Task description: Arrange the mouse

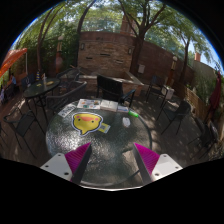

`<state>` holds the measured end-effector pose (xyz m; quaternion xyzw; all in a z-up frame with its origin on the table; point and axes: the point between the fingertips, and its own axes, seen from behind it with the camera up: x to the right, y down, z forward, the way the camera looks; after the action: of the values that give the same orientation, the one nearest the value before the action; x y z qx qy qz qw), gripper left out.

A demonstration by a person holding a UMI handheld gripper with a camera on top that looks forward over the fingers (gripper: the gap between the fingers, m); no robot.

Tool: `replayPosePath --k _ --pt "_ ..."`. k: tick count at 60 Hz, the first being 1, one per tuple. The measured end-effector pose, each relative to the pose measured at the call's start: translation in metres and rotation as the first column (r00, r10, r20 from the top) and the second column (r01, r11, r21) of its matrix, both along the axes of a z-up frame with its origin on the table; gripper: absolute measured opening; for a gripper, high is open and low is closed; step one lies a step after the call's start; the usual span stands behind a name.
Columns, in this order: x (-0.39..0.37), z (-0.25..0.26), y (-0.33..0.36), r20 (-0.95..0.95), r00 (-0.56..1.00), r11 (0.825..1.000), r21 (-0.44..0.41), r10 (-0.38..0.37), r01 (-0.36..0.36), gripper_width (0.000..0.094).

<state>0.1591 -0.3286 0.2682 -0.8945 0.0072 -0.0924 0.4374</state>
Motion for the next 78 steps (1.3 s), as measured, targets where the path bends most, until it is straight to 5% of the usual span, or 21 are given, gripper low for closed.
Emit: replayPosePath --k 12,28,60,67,73,78 --pt "0.01 -0.015 -0.009 -0.02 0.999 0.998 -0.052 -0.041 0.04 0.0851" --pt "0.072 -0.107 0.029 -0.03 0.997 0.988 -0.14 -0.077 0.073 0.0854" --pt "0.188 -0.254 0.356 -0.083 0.996 0.999 -0.027 0.016 -0.018 0.0845" --pt "0.193 -0.281 0.382 -0.115 0.993 0.998 -0.064 0.012 -0.02 0.076" --pt "0.191 -0.285 0.39 -0.148 0.989 0.998 -0.057 0.01 -0.019 0.0491" --pt "0.191 -0.285 0.39 -0.131 0.991 0.998 -0.051 0.026 -0.033 0.0454"
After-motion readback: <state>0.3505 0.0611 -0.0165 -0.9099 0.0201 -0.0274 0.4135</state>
